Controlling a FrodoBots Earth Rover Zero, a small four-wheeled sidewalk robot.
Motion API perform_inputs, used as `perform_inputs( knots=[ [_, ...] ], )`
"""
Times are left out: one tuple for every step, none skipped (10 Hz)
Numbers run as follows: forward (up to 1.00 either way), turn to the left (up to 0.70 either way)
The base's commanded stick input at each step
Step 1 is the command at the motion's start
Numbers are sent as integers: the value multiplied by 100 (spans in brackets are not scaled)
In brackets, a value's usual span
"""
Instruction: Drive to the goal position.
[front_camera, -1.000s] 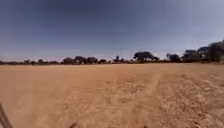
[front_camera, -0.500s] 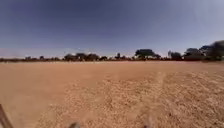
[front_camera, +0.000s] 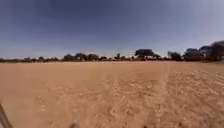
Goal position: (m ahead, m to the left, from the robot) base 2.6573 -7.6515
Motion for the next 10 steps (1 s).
perform_inputs(
  knots=[
    [45, 0],
    [45, 0],
    [45, 0],
    [45, 0],
    [45, 0],
    [45, 0],
    [45, 0],
    [45, 0],
    [45, 0],
    [45, 0]
  ],
)
